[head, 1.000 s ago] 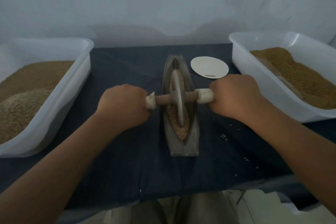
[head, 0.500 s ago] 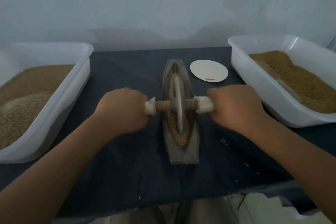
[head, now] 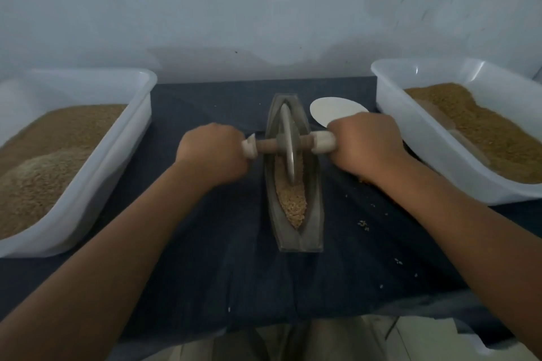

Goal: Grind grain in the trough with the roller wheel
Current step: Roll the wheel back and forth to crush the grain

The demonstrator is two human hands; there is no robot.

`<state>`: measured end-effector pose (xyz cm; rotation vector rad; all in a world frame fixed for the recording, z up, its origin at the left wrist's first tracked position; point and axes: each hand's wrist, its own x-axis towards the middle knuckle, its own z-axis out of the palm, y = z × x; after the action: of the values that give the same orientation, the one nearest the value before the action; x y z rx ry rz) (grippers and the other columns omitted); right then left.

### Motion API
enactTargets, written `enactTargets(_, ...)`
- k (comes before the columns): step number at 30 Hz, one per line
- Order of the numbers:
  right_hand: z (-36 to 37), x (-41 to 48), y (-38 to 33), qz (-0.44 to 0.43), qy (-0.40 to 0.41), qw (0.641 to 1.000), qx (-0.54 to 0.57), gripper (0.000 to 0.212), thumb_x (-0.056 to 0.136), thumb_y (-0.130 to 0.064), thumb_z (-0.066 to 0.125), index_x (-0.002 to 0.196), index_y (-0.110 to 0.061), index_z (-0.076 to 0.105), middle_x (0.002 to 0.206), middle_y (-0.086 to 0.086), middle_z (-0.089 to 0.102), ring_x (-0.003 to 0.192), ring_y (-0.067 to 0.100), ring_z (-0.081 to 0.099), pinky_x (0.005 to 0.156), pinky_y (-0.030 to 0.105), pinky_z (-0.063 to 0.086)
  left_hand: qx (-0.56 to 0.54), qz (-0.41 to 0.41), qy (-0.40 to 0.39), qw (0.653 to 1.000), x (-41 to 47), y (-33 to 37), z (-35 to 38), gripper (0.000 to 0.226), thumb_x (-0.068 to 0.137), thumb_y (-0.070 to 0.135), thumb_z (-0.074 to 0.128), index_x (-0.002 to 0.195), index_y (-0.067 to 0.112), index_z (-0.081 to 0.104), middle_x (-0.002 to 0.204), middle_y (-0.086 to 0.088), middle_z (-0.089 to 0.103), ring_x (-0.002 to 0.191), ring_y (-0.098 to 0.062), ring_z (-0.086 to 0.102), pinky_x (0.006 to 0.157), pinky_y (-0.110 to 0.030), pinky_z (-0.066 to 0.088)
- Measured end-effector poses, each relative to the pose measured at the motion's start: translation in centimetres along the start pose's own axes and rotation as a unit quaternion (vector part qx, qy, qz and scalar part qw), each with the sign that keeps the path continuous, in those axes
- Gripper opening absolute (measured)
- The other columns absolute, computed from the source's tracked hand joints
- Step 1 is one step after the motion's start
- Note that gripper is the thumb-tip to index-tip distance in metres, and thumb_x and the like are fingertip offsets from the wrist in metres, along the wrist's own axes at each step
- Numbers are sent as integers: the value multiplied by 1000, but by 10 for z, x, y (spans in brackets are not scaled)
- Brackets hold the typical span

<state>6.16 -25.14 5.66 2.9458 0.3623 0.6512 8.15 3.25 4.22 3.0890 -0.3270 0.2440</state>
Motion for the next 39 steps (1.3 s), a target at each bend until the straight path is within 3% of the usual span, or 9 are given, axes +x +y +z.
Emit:
enactTargets(4, -21, -42, -3, -70, 8, 997, -15, 37, 73, -54, 52, 62, -35, 22, 48, -10, 30, 41, 9, 27, 48, 21, 9, 12, 33, 25, 999, -62, -10, 1, 35, 83, 60, 45, 67, 31, 53, 60, 11, 53, 53, -11, 48, 48, -25, 28)
enactTargets(7, -20, -41, 3, -70, -47, 996, -1, 35, 82, -63, 59, 71, -34, 42, 57, -11, 43, 52, 19, 48, 47, 28, 23, 31, 27, 8, 999, -56, -2, -7, 32, 86, 56, 49, 67, 30, 54, 62, 10, 54, 54, -12, 51, 48, -26, 30)
enactTargets(10, -19, -36, 12, -72, -34, 996, 27, 35, 83, -47, 75, 112, -30, 66, 71, -4, 61, 65, 34, 58, 56, 34, 39, 34, 12, -27, 999, -36, 2, -12, 25, 84, 49, 56, 69, 29, 57, 65, 10, 59, 57, -14, 57, 51, -27, 39)
enactTargets(13, -10, -38, 20, -67, -14, 998, 11, 22, 80, -39, 76, 78, -26, 59, 63, -1, 58, 57, 32, 52, 55, 37, 47, 35, 13, -16, 999, -29, -2, -4, 23, 78, 50, 56, 66, 30, 58, 61, 10, 59, 54, -13, 57, 49, -26, 38)
enactTargets(16, 1, -10, 15, -9, -29, 998, -51, 34, 76, -35, 74, 60, -23, 46, 55, -6, 49, 50, 23, 47, 49, 28, 33, 18, -11, -15, 1000, -8, -3, 3, 26, 77, 51, 57, 67, 28, 59, 63, 9, 60, 55, -14, 58, 50, -26, 38)
enactTargets(18, 3, 19, 10, 28, -56, 995, -73, 26, 76, -31, 69, 61, -25, 49, 58, -6, 47, 51, 16, 43, 50, 26, 21, -1, -37, -10, 999, 13, 1, -1, 26, 78, 50, 59, 70, 25, 60, 70, 6, 61, 60, -17, 58, 54, -29, 43)
enactTargets(24, -1, 11, 12, 84, -127, 988, -37, 25, 83, -39, 66, 66, -28, 51, 65, -9, 49, 61, 16, 50, 55, 29, 34, 9, 23, -49, 998, 17, 8, -24, 18, 82, 40, 62, 73, 24, 61, 76, 4, 64, 69, -21, 63, 68, -36, 57)
enactTargets(30, -14, -80, 10, -22, 16, 998, 49, 34, 73, -58, 51, 68, -45, 20, 49, -15, 24, 40, 16, 38, 42, 22, 29, 27, 140, -37, 989, -41, -10, -25, 23, 67, 50, 53, 58, 29, 51, 53, 12, 51, 50, -3, 47, 48, -24, 33)
enactTargets(39, 15, 29, 18, 91, -102, 991, -8, 16, 90, -41, 62, 81, -29, 63, 78, -5, 60, 73, 21, 52, 63, 33, 38, 28, 15, -28, 999, 45, 12, -26, 28, 83, 49, 61, 76, 22, 60, 79, 2, 63, 71, -26, 62, 67, -35, 51)
